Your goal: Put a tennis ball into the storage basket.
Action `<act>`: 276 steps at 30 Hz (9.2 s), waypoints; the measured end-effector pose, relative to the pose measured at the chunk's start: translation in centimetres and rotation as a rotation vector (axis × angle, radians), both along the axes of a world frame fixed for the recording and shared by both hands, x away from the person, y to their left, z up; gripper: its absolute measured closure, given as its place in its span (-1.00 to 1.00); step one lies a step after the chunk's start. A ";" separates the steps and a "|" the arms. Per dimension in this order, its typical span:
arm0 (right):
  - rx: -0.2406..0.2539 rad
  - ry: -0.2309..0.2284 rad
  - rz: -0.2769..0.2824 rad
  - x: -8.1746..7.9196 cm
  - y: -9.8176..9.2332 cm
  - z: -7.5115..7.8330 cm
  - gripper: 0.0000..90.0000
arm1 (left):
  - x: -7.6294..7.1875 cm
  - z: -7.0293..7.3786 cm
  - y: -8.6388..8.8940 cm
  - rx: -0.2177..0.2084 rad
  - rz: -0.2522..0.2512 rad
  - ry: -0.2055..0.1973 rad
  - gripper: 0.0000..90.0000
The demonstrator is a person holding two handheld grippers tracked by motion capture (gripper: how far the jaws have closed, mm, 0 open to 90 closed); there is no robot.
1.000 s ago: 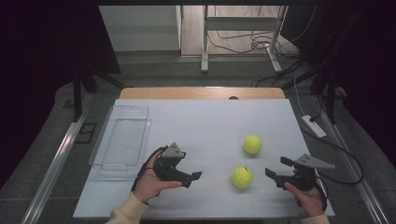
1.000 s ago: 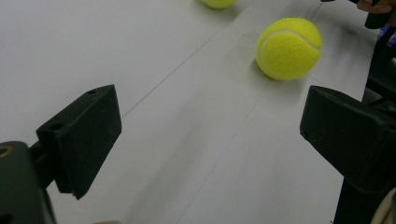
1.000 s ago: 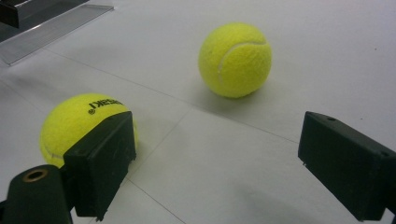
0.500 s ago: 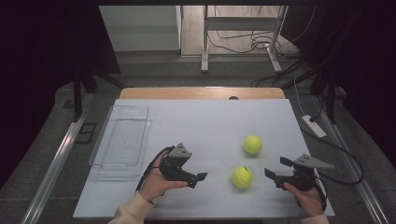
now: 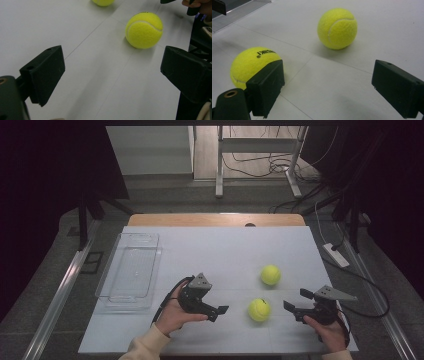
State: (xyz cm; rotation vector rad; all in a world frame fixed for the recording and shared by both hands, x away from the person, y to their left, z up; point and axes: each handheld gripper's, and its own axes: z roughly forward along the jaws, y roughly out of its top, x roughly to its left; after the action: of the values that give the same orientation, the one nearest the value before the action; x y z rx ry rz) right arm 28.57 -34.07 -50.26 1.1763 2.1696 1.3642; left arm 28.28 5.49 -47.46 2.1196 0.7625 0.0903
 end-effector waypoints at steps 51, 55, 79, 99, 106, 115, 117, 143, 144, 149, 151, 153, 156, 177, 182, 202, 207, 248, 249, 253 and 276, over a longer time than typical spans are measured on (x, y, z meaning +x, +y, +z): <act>-0.009 0.006 -0.017 0.2 -0.2 -0.2 -0.76 | 1.1 0.7 -5.1 -0.012 -0.101 0.007 -0.86; -0.013 0.007 -0.017 0.2 -0.2 -0.2 -0.76 | 1.1 0.7 -5.3 -0.012 -0.110 0.006 -0.87; -0.014 0.010 -0.020 0.3 -0.2 -0.3 -0.76 | 1.3 0.7 -7.3 0.002 -0.152 0.012 -0.87; -0.012 0.014 -0.025 0.4 -0.3 -0.4 -0.76 | 1.6 0.4 -9.3 0.021 -0.175 0.030 -0.87; -0.012 0.015 -0.024 0.5 -0.4 -0.5 -0.76 | 1.7 0.0 -9.9 0.035 -0.185 0.039 -0.87; -0.013 0.017 -0.024 0.5 -0.3 -0.5 -0.76 | 2.1 -0.6 -10.6 0.058 -0.190 0.056 -0.87; -0.011 0.018 -0.023 0.5 -0.3 -0.5 -0.76 | 2.2 -0.8 -10.9 0.065 -0.190 0.057 -0.88; -0.015 0.022 -0.025 0.6 -0.4 -0.7 -0.76 | 3.0 -2.6 -13.0 0.123 -0.199 0.091 -0.92; -0.015 0.022 -0.025 0.6 -0.4 -0.7 -0.76 | 3.0 -2.7 -13.1 0.126 -0.201 0.093 -0.92; -0.016 0.025 -0.024 0.6 -0.4 -0.7 -0.76 | 2.9 -2.9 -13.3 0.131 -0.208 0.085 -0.85; -0.016 0.025 -0.024 0.6 -0.4 -0.7 -0.76 | 2.8 -2.7 -13.3 0.135 -0.196 0.055 -0.71; -0.017 0.025 -0.025 0.6 -0.4 -0.7 -0.76 | 2.8 -2.7 -13.2 0.122 -0.196 0.049 -0.53; -0.016 0.024 -0.026 0.6 -0.4 -0.7 -0.76 | 2.7 -2.6 -13.2 0.112 -0.200 0.043 -0.40; -0.018 0.019 -0.029 0.6 -0.4 -0.7 -0.76 | 2.3 -2.3 -12.9 0.132 -0.220 -0.001 -0.36; -0.017 0.019 -0.031 0.5 -0.5 -0.7 -0.76 | 2.3 -1.9 -12.4 0.117 -0.216 -0.010 -0.36; -0.022 0.018 -0.032 0.5 -0.4 -0.6 -0.76 | 2.3 -0.7 -10.3 0.069 -0.178 -0.032 -0.36; -0.019 0.017 -0.032 0.5 -0.4 -0.6 -0.76 | 2.2 -0.4 -9.7 0.047 -0.170 -0.039 -0.36; -0.023 0.016 -0.040 0.5 0.0 -0.6 -0.76 | 2.4 1.0 -5.0 -0.020 -0.089 -0.083 -0.36; -0.023 0.013 -0.041 0.5 -0.1 -0.6 -0.76 | 2.4 0.9 -4.9 -0.025 -0.084 -0.082 -0.36; -0.020 0.013 -0.045 0.4 0.0 -0.5 -0.76 | 2.3 0.9 -4.5 -0.031 -0.077 -0.086 -0.36; -0.023 0.009 -0.046 0.3 0.2 -0.5 -0.76 | 2.6 1.6 -1.9 -0.078 -0.010 -0.120 -0.36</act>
State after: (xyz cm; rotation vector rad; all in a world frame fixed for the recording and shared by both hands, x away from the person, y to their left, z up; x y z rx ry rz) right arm 28.90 -33.86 -50.72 1.2181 2.1451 1.3144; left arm 30.89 3.60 -45.87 2.0248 0.6741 0.1782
